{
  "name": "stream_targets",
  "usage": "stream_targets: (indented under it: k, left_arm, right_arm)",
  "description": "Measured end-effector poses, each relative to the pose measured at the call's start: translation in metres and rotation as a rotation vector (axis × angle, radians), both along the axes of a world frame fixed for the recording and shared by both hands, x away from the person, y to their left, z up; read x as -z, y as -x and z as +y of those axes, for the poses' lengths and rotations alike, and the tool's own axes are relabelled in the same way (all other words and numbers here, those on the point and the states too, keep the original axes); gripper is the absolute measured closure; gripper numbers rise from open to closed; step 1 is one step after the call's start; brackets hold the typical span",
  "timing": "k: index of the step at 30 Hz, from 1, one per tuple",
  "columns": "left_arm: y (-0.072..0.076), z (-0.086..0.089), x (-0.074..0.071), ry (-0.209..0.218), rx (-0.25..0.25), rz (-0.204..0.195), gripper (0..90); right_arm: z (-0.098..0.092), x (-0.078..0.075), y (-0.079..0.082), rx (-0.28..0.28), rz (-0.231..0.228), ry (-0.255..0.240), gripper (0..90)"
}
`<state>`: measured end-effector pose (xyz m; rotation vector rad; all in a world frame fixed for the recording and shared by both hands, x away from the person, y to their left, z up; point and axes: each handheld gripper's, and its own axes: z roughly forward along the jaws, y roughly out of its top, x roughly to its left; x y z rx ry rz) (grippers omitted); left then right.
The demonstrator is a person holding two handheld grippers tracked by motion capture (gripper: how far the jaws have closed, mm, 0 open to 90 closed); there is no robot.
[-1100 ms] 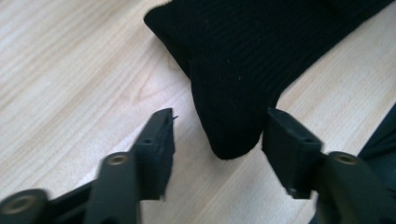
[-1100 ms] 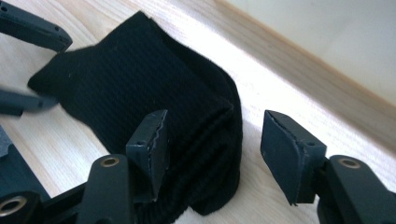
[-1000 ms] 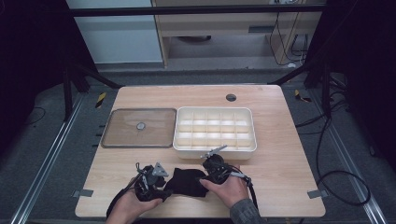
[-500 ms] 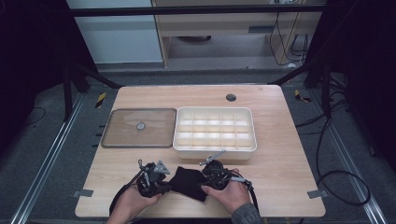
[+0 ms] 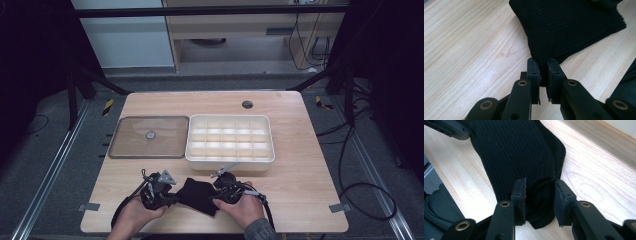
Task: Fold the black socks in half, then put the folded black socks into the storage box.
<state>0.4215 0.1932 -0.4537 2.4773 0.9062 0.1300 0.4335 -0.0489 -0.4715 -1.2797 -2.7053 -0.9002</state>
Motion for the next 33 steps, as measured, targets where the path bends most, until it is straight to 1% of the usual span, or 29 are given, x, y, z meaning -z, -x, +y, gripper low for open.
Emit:
stream_targets:
  k: [4,6,10,13,18,26,33]
  left_arm:
    - [0.002,0.002,-0.005,-0.014,0.001,-0.008,82.3]
    - [0.003,0.002,-0.008,-0.012,0.003,-0.015,82.3]
    - [0.005,0.001,-0.017,0.003,0.009,-0.039,82.4]
    - [0.008,-0.002,-0.025,0.01,0.025,-0.062,82.4]
    - [0.012,-0.008,-0.034,0.013,0.057,-0.084,82.4]
    - [0.017,-0.019,-0.038,0.007,0.097,-0.092,82.4]
    - [0.019,-0.022,-0.038,0.004,0.111,-0.096,82.5]
  right_arm:
    - [0.004,0.0,0.0,0.0,0.004,-0.01,66.0]
    - [0.006,0.001,-0.001,-0.001,0.004,-0.014,66.0]
    - [0.008,0.002,-0.001,0.001,-0.001,-0.022,66.0]
    - [0.01,0.002,-0.002,0.005,0.0,-0.029,66.3]
    - [0.014,0.002,-0.002,0.012,0.006,-0.036,66.7]
    - [0.015,0.003,-0.005,0.013,0.007,-0.043,67.6]
    - [0.014,0.003,-0.007,0.014,0.009,-0.048,70.2]
